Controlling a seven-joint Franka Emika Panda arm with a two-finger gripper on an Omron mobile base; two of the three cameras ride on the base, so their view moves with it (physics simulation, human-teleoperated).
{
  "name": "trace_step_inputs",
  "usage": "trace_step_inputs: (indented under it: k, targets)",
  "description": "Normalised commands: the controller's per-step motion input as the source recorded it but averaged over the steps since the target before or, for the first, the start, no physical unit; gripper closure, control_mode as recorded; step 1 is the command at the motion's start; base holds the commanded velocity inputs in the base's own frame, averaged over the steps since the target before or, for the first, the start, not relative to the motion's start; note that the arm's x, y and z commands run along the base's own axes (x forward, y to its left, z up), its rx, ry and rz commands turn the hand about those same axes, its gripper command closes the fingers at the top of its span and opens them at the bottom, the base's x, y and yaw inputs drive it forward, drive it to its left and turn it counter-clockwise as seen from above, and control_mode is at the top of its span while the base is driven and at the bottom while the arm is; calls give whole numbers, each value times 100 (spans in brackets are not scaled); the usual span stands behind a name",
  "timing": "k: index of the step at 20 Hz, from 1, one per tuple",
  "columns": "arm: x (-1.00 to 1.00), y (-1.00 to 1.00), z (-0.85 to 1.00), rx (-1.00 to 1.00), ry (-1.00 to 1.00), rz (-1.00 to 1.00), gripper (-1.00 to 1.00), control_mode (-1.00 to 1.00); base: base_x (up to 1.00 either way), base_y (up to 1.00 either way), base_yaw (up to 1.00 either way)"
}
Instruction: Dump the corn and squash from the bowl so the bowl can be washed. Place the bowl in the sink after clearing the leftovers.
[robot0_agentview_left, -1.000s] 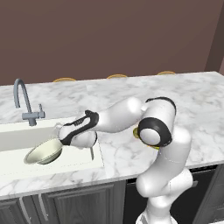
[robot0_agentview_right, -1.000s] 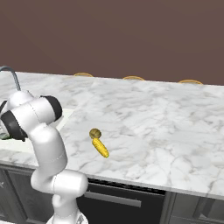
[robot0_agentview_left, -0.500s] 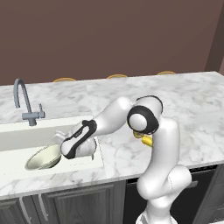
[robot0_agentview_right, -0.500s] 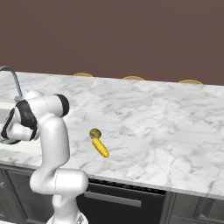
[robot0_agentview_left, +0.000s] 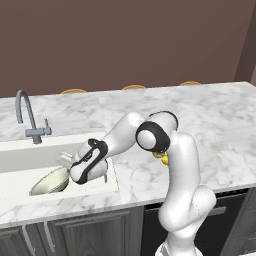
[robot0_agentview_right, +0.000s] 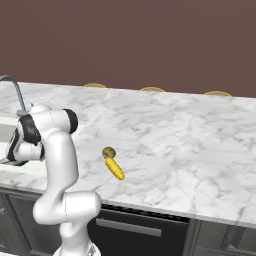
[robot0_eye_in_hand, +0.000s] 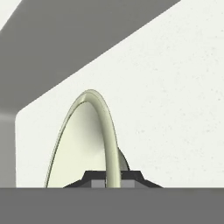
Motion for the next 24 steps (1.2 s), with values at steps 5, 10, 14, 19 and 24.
trace_step_inputs:
  k: [5,10,14,19,24]
  targets:
    - [12,6,-21,-16,14,0,100,-100,0,0,0]
    - [9,2,-15,-12,1,0,100,-100,0,0,0]
    - [8,4,5,1,-14,-3,100,-100,0,0,0]
    - [39,3,0,5,-8,-1,100,-100,0,0,0]
    - [33,1,0,15,-14,1,100,-100,0,0,0]
